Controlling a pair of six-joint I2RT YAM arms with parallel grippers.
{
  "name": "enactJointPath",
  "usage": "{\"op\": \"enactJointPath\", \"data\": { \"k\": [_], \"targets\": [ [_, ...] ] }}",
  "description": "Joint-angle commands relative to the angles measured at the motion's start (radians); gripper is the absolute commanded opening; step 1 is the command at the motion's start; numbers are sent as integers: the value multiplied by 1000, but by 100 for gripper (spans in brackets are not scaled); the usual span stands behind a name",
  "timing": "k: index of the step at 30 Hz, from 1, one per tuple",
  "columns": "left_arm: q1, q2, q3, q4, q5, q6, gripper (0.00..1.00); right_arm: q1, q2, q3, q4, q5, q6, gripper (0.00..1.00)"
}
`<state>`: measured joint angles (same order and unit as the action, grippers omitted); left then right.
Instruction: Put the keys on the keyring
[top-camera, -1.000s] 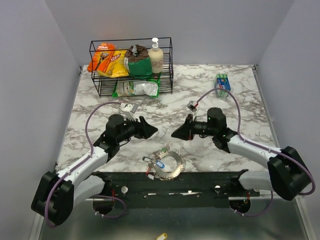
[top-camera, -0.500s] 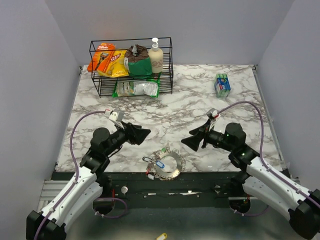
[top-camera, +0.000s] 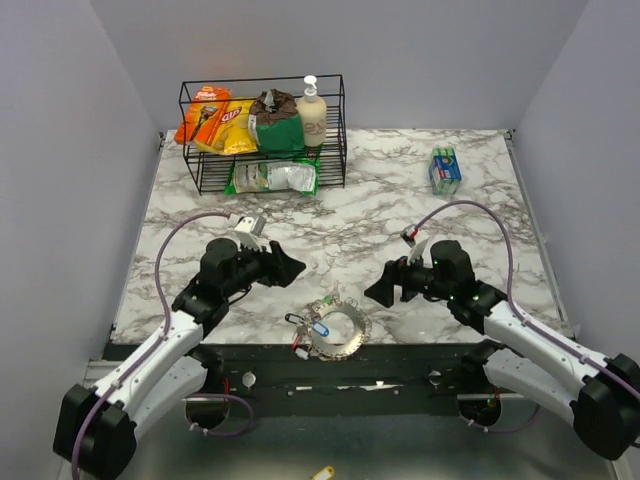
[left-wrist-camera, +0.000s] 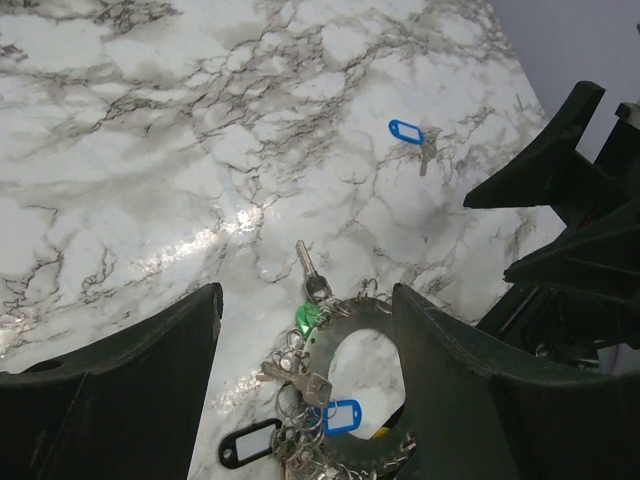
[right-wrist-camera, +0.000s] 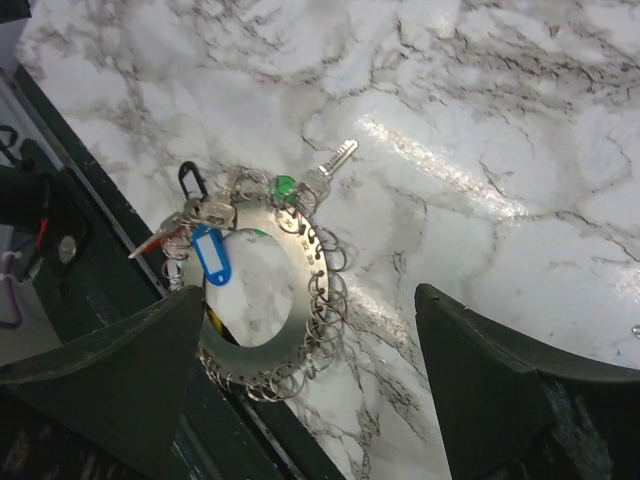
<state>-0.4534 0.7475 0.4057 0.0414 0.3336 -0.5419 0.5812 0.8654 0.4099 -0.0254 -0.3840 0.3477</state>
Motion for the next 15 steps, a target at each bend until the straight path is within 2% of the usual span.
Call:
{"op": "enactJointPath", "data": {
  "k": [1,3,7,15],
  "targets": [
    [1,183,36,135,15,26,77,3,108,56,-15,46,-44,94],
    [1,284,96,135,19,57,77,3,162,84,-7,59,-52,94],
    [-10,386,156,178,33,85,77,3,263,127,48,48,-52,95],
    [-18,461,159,256,87,109,77,3,438,201,93,-42,-67,92]
  ]
}}
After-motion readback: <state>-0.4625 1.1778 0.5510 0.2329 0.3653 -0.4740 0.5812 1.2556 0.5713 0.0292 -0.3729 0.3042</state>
